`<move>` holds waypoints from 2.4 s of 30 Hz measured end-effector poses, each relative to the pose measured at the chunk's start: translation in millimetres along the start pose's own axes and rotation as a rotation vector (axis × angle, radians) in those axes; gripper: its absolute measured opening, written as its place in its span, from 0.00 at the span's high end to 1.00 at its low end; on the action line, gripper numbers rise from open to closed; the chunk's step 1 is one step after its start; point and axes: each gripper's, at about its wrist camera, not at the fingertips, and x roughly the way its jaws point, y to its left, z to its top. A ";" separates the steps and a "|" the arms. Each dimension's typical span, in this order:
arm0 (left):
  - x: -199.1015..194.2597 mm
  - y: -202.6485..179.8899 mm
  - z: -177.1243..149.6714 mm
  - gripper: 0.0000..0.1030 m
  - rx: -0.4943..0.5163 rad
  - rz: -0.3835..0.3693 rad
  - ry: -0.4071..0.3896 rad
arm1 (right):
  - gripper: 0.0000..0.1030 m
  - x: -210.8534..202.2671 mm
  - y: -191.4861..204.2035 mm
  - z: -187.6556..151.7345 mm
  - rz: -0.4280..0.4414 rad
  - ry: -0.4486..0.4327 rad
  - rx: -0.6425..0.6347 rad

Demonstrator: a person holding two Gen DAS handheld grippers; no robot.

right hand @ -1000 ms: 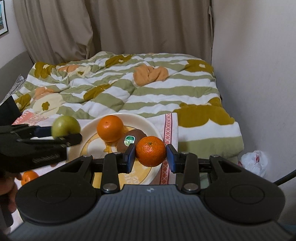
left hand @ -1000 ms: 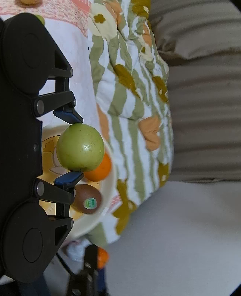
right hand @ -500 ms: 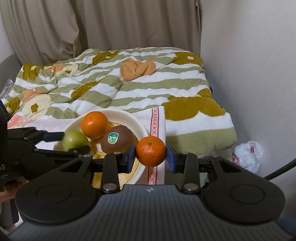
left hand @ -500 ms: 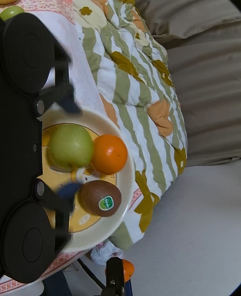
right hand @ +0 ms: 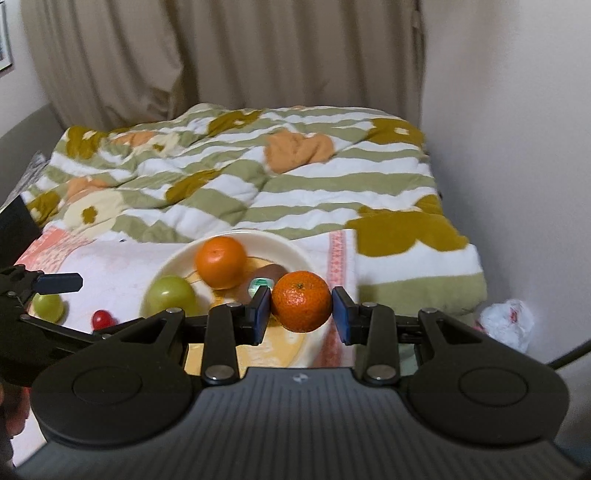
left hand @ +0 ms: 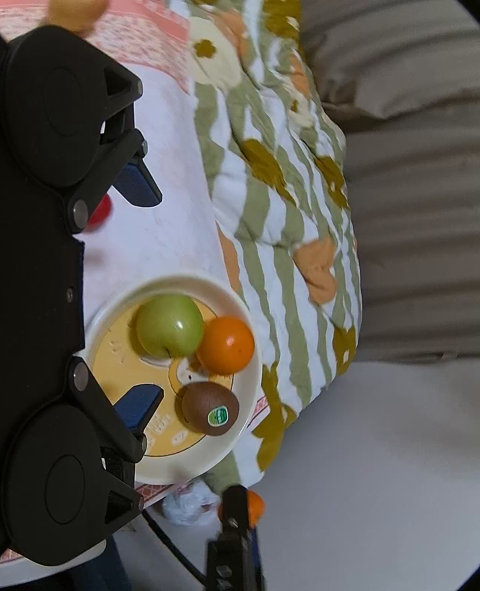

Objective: Organize fruits
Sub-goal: 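Lower the green apple with the left tool while the right tool lowers the mandarin into the bowl, then open both tools and withdraw them from the bowl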

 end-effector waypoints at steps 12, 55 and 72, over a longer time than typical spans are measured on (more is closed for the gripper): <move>-35.1 36.4 -21.7 0.00 -0.139 0.070 -0.003 | 0.50 50.1 54.1 -18.1 0.090 0.067 -0.124; -210.1 87.9 -97.2 0.00 -0.313 0.295 -0.165 | 0.00 -98.3 104.7 -33.9 0.140 -0.090 -0.183; -184.4 133.8 -162.6 0.00 -0.233 0.146 -0.084 | 0.00 -86.2 186.8 -101.0 0.106 -0.040 -0.183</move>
